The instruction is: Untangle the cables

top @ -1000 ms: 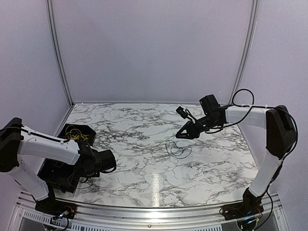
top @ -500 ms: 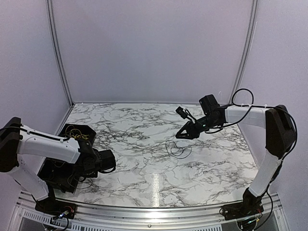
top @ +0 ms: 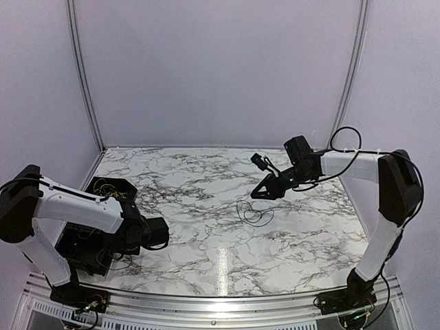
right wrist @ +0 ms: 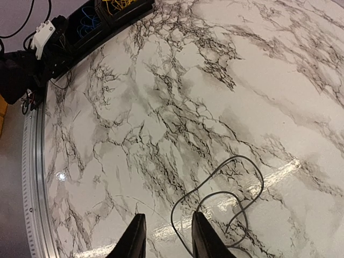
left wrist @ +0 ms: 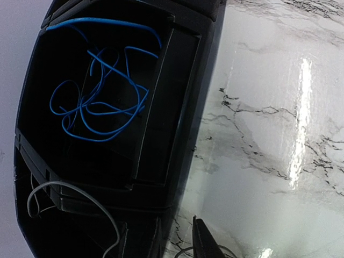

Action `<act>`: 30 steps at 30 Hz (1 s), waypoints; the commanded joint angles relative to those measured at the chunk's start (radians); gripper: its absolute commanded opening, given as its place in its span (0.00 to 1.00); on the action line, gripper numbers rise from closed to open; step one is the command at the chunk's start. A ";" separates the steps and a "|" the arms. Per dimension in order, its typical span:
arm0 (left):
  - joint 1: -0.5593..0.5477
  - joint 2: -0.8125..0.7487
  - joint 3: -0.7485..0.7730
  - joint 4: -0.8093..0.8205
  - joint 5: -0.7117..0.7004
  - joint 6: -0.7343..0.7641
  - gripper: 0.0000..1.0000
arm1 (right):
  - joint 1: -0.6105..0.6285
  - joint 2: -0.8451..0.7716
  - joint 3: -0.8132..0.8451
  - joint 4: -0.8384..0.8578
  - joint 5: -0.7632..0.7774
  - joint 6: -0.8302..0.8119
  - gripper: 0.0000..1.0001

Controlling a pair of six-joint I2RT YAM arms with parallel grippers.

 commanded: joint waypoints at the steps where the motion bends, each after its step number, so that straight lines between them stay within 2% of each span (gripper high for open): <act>1: -0.004 0.026 -0.008 -0.047 -0.025 -0.011 0.20 | 0.010 0.012 0.041 -0.015 -0.013 -0.013 0.30; 5: -0.004 0.045 -0.003 -0.047 -0.030 -0.007 0.15 | 0.011 0.012 0.043 -0.016 -0.014 -0.012 0.30; 14: -0.004 0.049 -0.001 -0.048 0.004 0.004 0.14 | 0.012 0.015 0.044 -0.019 -0.014 -0.015 0.30; 16: -0.005 0.047 -0.006 -0.048 0.010 0.005 0.12 | 0.013 0.016 0.045 -0.020 -0.014 -0.015 0.30; 19: -0.004 0.045 -0.006 -0.050 0.016 0.015 0.01 | 0.014 0.018 0.046 -0.023 -0.014 -0.017 0.30; 21: -0.004 0.038 -0.001 -0.057 0.015 0.025 0.00 | 0.015 0.018 0.046 -0.023 -0.013 -0.017 0.30; 26: -0.007 -0.029 0.027 -0.142 -0.041 0.016 0.00 | 0.017 0.019 0.047 -0.025 -0.012 -0.020 0.30; 30: -0.004 -0.068 0.045 -0.297 -0.146 -0.082 0.00 | 0.020 0.020 0.047 -0.026 -0.008 -0.022 0.30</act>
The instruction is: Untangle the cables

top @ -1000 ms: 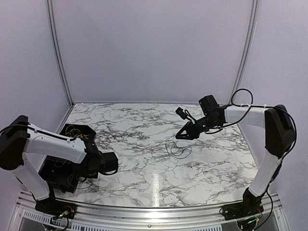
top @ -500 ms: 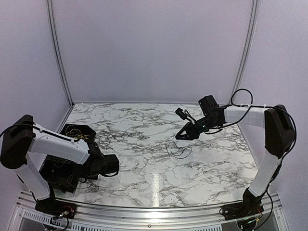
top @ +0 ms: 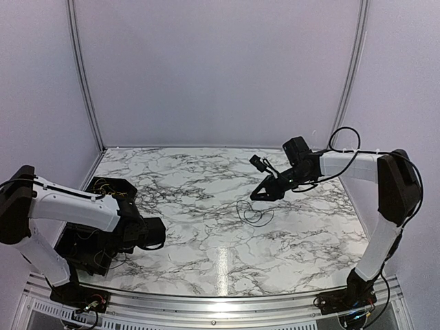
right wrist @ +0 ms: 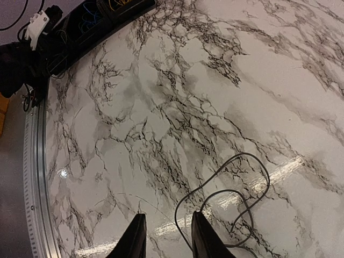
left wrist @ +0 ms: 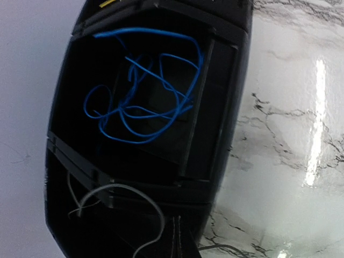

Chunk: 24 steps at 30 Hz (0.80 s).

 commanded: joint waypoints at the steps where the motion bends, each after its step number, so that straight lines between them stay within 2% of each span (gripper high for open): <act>1: 0.003 -0.062 0.033 -0.224 -0.136 -0.108 0.00 | 0.012 0.013 0.045 -0.010 -0.007 -0.017 0.30; 5: 0.014 -0.059 0.050 -0.334 -0.202 -0.223 0.00 | 0.016 0.016 0.046 -0.013 -0.003 -0.019 0.30; 8: 0.032 -0.053 0.050 -0.340 -0.206 -0.231 0.00 | 0.017 0.016 0.047 -0.014 -0.001 -0.020 0.30; 15: 0.183 -0.038 0.034 -0.340 -0.208 -0.246 0.00 | 0.017 0.006 0.046 -0.016 0.003 -0.020 0.30; 24: 0.225 0.156 0.041 -0.340 -0.184 -0.226 0.00 | 0.016 -0.006 0.045 -0.020 -0.005 -0.022 0.29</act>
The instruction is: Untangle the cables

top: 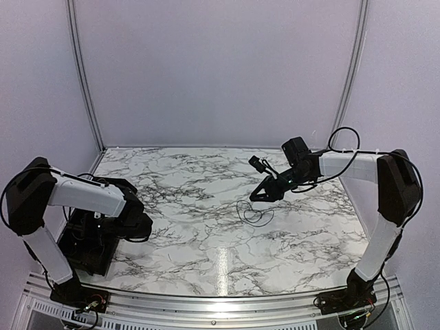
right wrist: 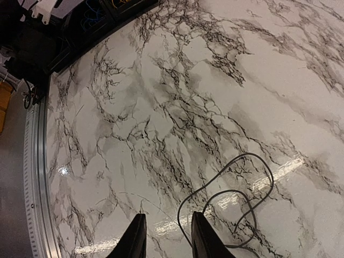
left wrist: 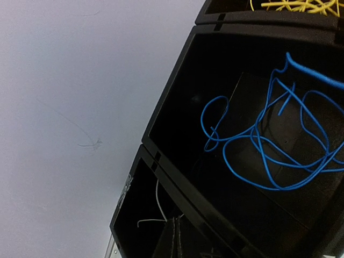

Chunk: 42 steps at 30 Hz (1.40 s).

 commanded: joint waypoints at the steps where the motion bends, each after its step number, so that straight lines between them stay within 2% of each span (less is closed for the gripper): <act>1: 0.004 0.089 0.013 -0.037 0.008 0.006 0.00 | 0.008 -0.009 0.045 -0.013 -0.005 -0.014 0.30; 2: 0.003 0.085 0.014 -0.037 0.012 0.009 0.07 | 0.008 -0.011 0.045 -0.013 -0.004 -0.016 0.30; 3: 0.005 0.067 0.014 -0.038 0.012 0.008 0.26 | 0.009 -0.013 0.043 -0.013 -0.003 -0.017 0.30; 4: 0.005 0.040 0.017 -0.037 0.011 0.009 0.35 | 0.008 -0.014 0.044 -0.013 -0.003 -0.017 0.30; 12: 0.005 -0.182 0.081 -0.038 0.037 0.096 0.41 | 0.012 -0.003 0.049 -0.018 0.000 -0.022 0.30; 16: -0.049 -0.199 0.200 -0.029 -0.085 0.155 0.43 | 0.012 -0.010 0.055 -0.026 0.029 -0.042 0.30; 19: -0.175 -0.122 0.362 0.012 -0.240 0.277 0.51 | 0.011 -0.036 0.056 -0.030 0.105 -0.078 0.30; 22: -0.255 0.038 0.544 0.016 -0.362 0.370 0.58 | 0.000 -0.063 0.062 -0.042 0.215 -0.112 0.31; 26: -0.308 0.297 0.808 0.021 -0.434 0.464 0.66 | -0.031 -0.081 0.067 -0.072 0.326 -0.135 0.34; 28: -0.320 0.435 0.938 0.042 -0.413 0.516 0.66 | -0.031 -0.088 0.023 -0.072 0.398 -0.157 0.35; 29: -0.324 0.477 0.985 0.092 -0.379 0.594 0.66 | -0.032 -0.088 0.003 -0.073 0.423 -0.166 0.36; 31: -0.324 0.479 0.977 0.345 -0.280 0.757 0.65 | -0.032 -0.087 -0.044 -0.066 0.467 -0.175 0.36; 34: -0.304 0.369 0.808 0.798 -0.036 0.899 0.64 | -0.032 -0.078 -0.087 -0.047 0.485 -0.170 0.37; 37: -0.288 0.308 0.668 1.162 0.182 1.012 0.66 | -0.031 -0.047 -0.067 -0.061 0.439 -0.161 0.37; 40: -0.270 0.319 0.636 1.323 0.339 1.084 0.67 | -0.018 -0.017 -0.054 -0.062 0.405 -0.153 0.38; 42: -0.226 0.337 0.618 1.388 0.490 1.037 0.66 | -0.004 -0.002 -0.051 -0.059 0.416 -0.152 0.37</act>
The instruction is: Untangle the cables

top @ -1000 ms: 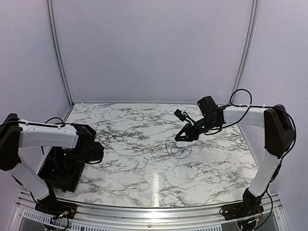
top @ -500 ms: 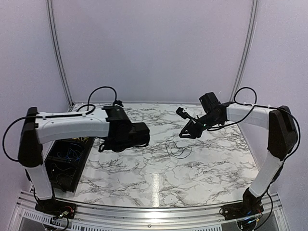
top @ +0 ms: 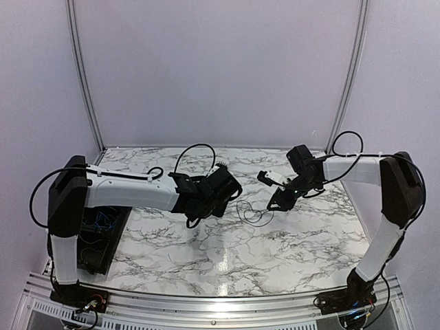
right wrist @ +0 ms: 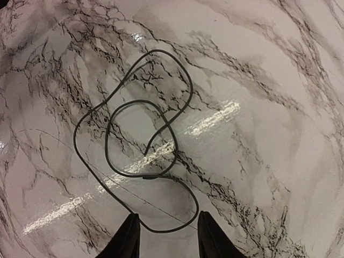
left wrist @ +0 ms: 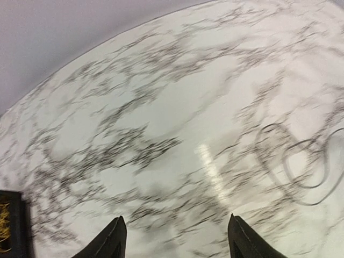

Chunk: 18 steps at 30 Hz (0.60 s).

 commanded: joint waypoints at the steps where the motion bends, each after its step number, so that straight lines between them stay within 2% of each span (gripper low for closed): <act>1: 0.079 -0.002 -0.049 0.448 0.446 0.054 0.65 | 0.026 0.043 0.034 0.008 -0.003 -0.001 0.38; 3: 0.127 0.020 -0.086 0.547 0.567 0.000 0.63 | 0.037 0.051 0.030 0.013 0.012 -0.003 0.38; 5: 0.152 0.050 -0.086 0.583 0.613 -0.025 0.63 | 0.043 0.056 0.029 0.015 0.029 -0.003 0.37; 9: 0.171 0.128 -0.016 0.572 0.660 -0.020 0.62 | 0.045 0.057 0.020 0.022 0.034 -0.001 0.37; 18: 0.187 0.317 0.129 0.499 0.712 -0.033 0.46 | 0.046 0.050 0.013 0.029 0.040 0.002 0.37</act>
